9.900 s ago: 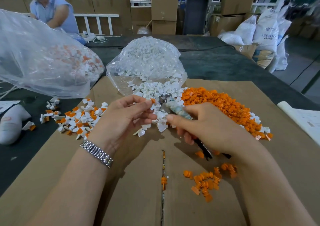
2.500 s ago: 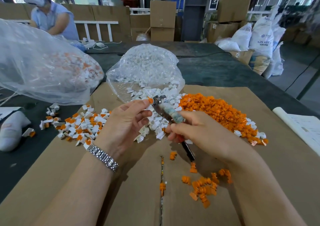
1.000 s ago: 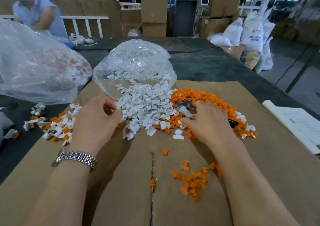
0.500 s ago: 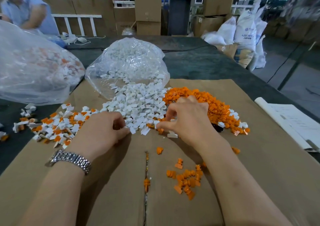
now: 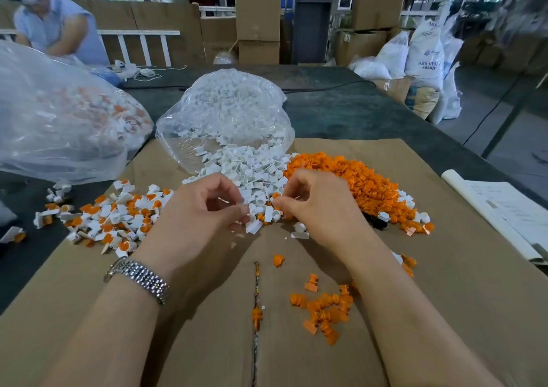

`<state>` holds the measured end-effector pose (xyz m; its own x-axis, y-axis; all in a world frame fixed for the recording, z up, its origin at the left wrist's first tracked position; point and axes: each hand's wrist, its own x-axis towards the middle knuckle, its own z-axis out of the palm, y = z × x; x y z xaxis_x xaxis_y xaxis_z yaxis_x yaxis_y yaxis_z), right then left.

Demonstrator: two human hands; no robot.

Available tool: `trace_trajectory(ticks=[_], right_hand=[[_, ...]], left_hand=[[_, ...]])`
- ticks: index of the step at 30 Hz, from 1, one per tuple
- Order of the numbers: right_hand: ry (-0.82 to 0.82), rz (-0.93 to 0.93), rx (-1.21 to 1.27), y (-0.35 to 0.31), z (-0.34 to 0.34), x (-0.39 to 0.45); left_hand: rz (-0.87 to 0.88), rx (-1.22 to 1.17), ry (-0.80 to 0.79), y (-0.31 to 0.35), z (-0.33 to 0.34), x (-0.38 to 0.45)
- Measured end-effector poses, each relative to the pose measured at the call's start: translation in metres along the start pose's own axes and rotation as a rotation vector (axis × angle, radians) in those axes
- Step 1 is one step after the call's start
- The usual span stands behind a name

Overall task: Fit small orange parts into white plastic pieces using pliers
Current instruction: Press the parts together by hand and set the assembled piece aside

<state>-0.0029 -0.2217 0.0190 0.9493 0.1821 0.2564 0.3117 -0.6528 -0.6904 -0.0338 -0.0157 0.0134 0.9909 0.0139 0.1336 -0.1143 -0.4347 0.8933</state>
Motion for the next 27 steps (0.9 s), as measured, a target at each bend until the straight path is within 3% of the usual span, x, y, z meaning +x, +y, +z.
trace_trajectory(ticks=[3, 6, 16, 19, 24, 27], right_hand=[[-0.041, -0.027, 0.313, -0.006, -0.005, -0.003], [-0.105, -0.099, 0.434, -0.011, -0.005, -0.005], [-0.039, -0.187, 0.143, -0.013, 0.012, -0.006], [-0.026, -0.233, 0.113, -0.014, 0.010, -0.006], [0.012, -0.336, 0.115, -0.013, 0.000, -0.005], [0.035, -0.384, 0.144, -0.014, -0.002, -0.007]], left_hand=[[0.031, -0.068, -0.025, 0.004, 0.001, -0.001], [0.064, 0.009, 0.008, 0.005, 0.005, -0.001], [0.212, 0.293, 0.168, 0.006, 0.023, -0.002], [0.118, 0.099, 0.099, 0.006, 0.019, -0.001], [-0.166, -0.622, -0.077, 0.010, 0.009, 0.000], [-0.222, -0.790, -0.136, 0.008, 0.007, 0.000]])
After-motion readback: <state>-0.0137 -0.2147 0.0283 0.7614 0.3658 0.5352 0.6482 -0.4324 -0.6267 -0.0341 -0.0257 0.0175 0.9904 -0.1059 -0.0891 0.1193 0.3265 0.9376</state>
